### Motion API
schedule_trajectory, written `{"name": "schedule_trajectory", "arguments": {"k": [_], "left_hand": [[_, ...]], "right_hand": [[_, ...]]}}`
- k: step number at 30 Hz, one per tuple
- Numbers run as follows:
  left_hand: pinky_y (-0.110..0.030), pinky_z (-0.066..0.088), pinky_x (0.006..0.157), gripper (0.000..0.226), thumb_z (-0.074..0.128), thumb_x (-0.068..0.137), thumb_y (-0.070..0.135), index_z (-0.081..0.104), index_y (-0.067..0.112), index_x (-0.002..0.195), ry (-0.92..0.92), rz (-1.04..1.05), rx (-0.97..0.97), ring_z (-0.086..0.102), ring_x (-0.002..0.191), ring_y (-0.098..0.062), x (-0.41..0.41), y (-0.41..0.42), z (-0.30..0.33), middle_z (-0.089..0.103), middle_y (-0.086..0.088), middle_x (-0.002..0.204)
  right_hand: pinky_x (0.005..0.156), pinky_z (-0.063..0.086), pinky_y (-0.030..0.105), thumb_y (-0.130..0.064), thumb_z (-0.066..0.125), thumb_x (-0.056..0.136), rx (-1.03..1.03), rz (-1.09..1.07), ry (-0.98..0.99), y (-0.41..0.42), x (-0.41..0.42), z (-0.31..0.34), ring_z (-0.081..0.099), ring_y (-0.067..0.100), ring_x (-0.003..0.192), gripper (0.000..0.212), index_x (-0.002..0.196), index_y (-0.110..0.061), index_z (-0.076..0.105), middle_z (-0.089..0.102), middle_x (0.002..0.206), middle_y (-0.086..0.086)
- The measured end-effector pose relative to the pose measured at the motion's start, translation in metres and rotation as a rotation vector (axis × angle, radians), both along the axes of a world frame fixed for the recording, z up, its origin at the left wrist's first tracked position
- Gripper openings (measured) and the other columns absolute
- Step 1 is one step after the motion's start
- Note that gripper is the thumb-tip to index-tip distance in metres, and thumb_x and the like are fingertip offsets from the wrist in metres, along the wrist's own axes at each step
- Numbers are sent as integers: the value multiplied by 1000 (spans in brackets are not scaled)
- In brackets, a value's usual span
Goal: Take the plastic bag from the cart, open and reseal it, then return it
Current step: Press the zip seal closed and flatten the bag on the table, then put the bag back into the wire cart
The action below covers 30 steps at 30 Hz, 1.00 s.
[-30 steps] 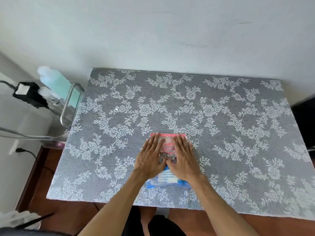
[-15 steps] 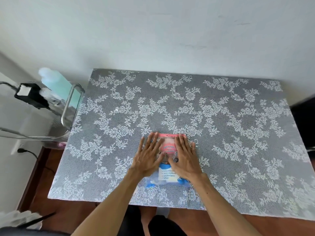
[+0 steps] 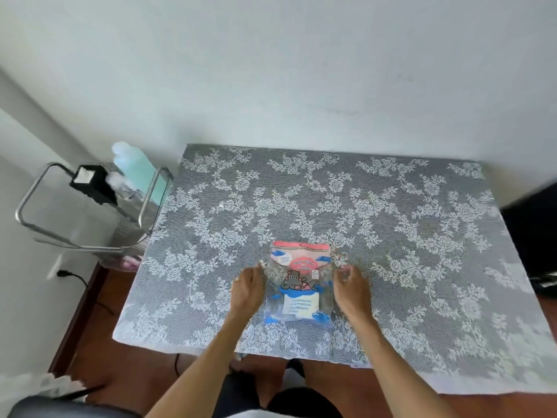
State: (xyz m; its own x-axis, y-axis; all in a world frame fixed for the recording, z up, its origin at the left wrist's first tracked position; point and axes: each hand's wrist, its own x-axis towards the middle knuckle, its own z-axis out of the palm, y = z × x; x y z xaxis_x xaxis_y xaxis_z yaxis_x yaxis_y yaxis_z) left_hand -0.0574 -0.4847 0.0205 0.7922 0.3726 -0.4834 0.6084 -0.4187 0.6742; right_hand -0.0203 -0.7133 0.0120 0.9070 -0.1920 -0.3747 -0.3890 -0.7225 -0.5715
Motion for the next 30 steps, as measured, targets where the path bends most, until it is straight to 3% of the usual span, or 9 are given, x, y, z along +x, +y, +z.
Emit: {"name": "schedule_trajectory", "arguments": {"k": [2,6,9,12,15,18,22,26,30], "left_hand": [[-51,56,85,38,36,103,35,59,5,101,0,36,-181,67,92,-37,-3,-4,4,67,-22,103],[-44,59,77,29,45,102,25,54,5,121,70,133,-345,70,83,-29,-6,-9,2,67,-16,106],[-32,51,70,30,51,99,30,57,5,116,89,157,-345,63,76,-20,-4,-15,1,68,-12,104],[-23,45,65,33,53,97,37,66,7,102,63,54,-303,61,75,-17,-5,-18,6,69,-7,94],[-27,52,65,31,51,99,31,65,3,97,-68,81,-368,66,81,-24,-5,-20,13,70,-13,95],[-22,54,57,27,45,101,30,58,7,94,-228,140,-383,64,68,-18,0,-15,25,65,-11,87],[-23,56,52,28,42,102,32,55,9,95,-348,152,-395,68,59,-16,13,6,51,67,-15,82],[-25,53,45,31,40,102,37,55,11,93,-465,70,-266,61,47,-11,30,45,87,61,-6,67],[-17,43,38,30,40,102,38,51,14,86,-516,73,-153,51,38,-3,42,90,113,54,2,59]], "right_hand": [[45,35,23,-41,40,102,-5,4,31,1,-3,0,49,17,56,38,117,-8,53,62,85,7],[30,31,16,-39,38,103,5,-19,54,7,-9,2,47,7,35,31,110,-10,50,58,64,0],[31,31,18,-37,39,104,96,-46,83,14,-11,4,46,11,39,29,106,-11,49,58,67,2],[33,30,17,-35,39,104,204,-86,48,20,-11,5,41,9,38,32,100,-7,53,54,66,2],[36,36,18,-33,40,104,279,-109,8,27,-8,14,50,13,45,32,98,-6,56,58,73,5],[32,39,14,-33,40,104,323,-100,-44,37,3,28,60,11,44,31,94,-8,56,63,75,7],[33,48,22,-34,40,104,367,-33,-163,58,25,57,64,12,43,26,94,-14,55,67,75,7],[31,44,19,-38,41,104,377,58,-290,93,51,90,62,5,39,24,98,-19,53,66,70,3],[31,43,15,-37,44,103,496,63,-341,136,63,113,63,5,38,23,102,-17,55,66,66,4]]}}
